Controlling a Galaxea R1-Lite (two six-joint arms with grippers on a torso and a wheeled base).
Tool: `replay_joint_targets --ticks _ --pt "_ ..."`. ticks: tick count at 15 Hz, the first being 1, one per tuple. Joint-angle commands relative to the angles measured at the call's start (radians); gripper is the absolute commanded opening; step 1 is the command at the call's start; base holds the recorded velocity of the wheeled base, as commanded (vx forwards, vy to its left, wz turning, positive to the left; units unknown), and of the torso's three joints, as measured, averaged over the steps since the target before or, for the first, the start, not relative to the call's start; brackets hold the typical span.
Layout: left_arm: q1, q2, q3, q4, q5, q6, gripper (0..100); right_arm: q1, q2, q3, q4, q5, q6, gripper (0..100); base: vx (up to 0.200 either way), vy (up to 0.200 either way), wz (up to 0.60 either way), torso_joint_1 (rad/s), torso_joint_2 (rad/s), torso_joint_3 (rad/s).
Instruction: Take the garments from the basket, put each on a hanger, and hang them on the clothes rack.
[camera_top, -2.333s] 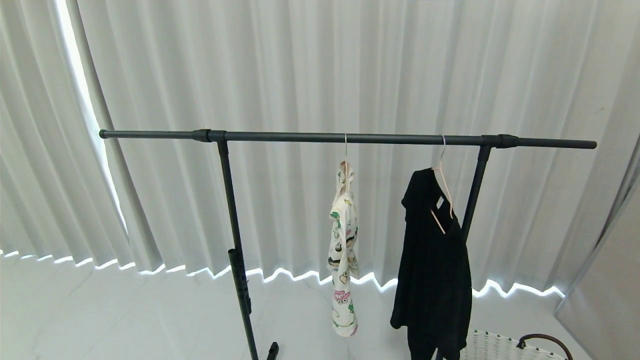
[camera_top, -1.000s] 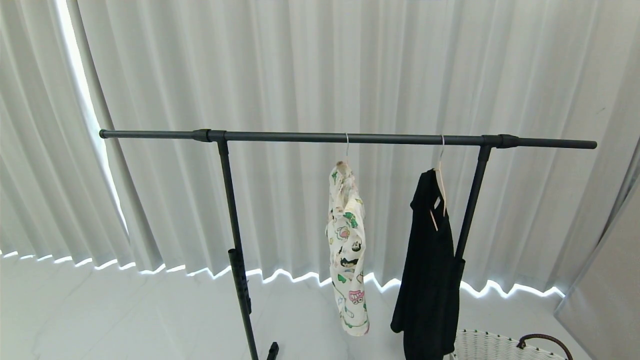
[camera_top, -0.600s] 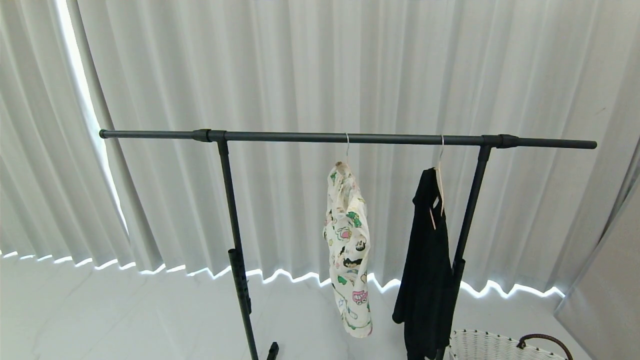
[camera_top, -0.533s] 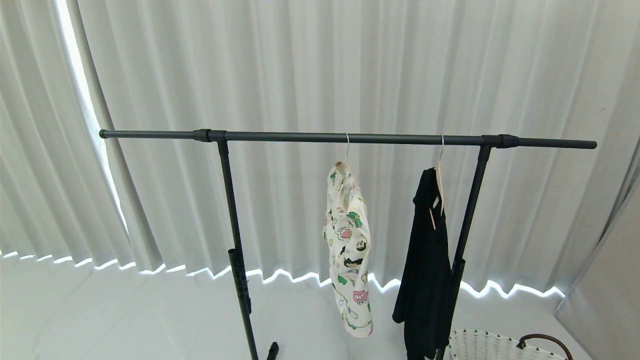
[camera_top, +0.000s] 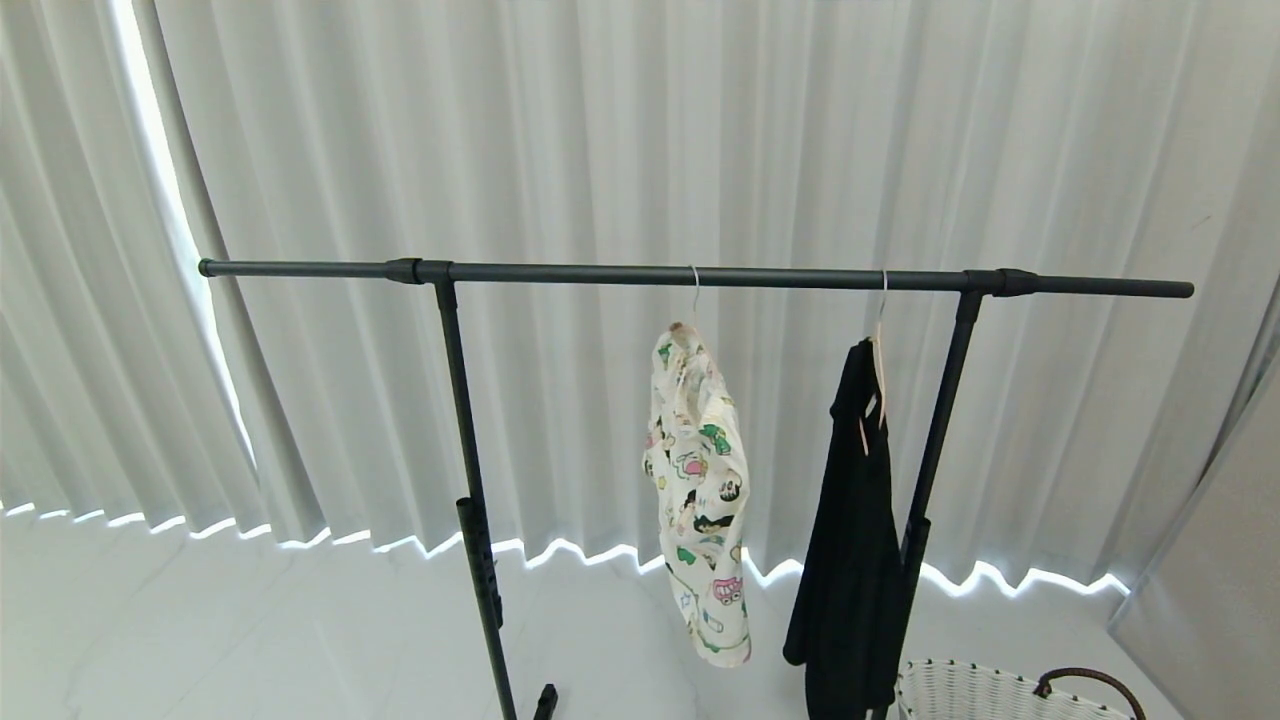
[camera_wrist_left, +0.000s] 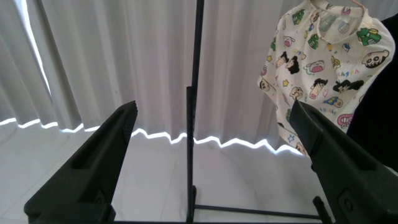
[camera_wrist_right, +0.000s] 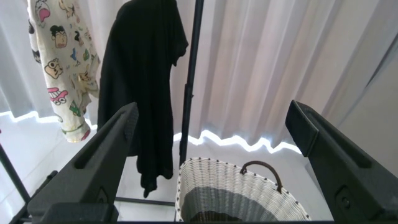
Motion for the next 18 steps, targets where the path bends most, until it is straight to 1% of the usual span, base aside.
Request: replay_joint_targets --ticks 1,18 --pt "0.0 0.0 0.0 0.0 -0.001 0.0 100 0.0 0.0 0.0 -0.001 0.0 0.0 100 0.0 0.0 0.0 0.0 0.0 0.0" --pt "0.0 0.0 0.0 0.0 -0.001 0.0 100 0.0 0.0 0.0 -0.001 0.0 0.0 100 0.0 0.0 0.0 0.0 0.0 0.0"
